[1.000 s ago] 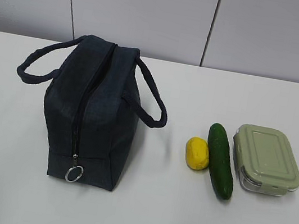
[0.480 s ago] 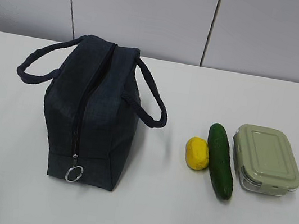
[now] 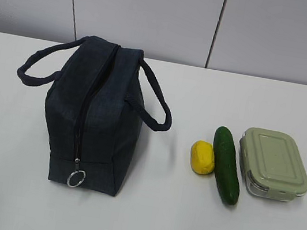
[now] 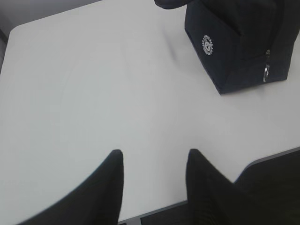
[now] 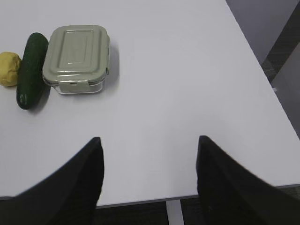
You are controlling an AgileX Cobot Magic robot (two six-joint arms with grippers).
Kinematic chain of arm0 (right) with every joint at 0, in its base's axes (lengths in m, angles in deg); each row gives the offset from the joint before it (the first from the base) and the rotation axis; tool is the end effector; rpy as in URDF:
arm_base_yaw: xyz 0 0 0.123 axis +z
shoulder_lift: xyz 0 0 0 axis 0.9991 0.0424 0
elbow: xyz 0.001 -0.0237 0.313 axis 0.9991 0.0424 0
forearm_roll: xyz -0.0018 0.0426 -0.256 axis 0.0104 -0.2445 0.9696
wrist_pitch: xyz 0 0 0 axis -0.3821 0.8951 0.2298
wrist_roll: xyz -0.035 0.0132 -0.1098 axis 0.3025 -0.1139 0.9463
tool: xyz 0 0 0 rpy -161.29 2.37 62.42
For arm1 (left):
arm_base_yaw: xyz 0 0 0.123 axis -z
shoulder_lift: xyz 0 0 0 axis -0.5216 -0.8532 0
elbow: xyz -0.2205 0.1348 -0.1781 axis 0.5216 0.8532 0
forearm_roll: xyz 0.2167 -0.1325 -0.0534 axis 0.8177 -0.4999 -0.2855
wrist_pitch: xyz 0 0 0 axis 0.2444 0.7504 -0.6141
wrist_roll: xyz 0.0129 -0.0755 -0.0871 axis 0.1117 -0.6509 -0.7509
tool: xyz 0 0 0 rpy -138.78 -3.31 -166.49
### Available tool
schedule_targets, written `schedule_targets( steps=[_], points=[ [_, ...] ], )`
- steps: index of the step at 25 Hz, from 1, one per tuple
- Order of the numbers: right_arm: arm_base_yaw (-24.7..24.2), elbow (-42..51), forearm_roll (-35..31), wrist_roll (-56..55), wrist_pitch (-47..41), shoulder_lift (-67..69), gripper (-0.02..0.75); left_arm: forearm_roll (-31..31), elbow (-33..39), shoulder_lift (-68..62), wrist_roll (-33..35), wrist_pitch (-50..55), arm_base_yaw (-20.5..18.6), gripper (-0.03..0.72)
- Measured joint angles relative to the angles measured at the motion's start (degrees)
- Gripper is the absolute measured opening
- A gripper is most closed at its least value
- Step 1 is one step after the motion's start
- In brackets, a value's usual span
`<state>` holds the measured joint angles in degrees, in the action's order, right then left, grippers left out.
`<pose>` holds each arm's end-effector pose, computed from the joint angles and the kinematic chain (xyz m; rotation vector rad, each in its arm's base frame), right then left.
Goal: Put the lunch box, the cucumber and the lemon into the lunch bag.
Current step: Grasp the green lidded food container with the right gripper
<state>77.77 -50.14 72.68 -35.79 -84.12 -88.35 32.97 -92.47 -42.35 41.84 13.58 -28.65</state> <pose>-0.0123 -0.0030 0.2589 0.1579 2.1157 -0.1765 -0.0087 -0.0122 0.2671 0.3398 2.0765 -0.0148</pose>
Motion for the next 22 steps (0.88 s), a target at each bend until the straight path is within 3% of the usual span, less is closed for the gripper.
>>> schedule_targets(
  steps=[22],
  points=[
    [0.00, 0.00, 0.22, 0.00, -0.09, 0.00, 0.468, 0.00, 0.00, 0.00, 0.00, 0.00, 0.00, 0.302]
  ],
)
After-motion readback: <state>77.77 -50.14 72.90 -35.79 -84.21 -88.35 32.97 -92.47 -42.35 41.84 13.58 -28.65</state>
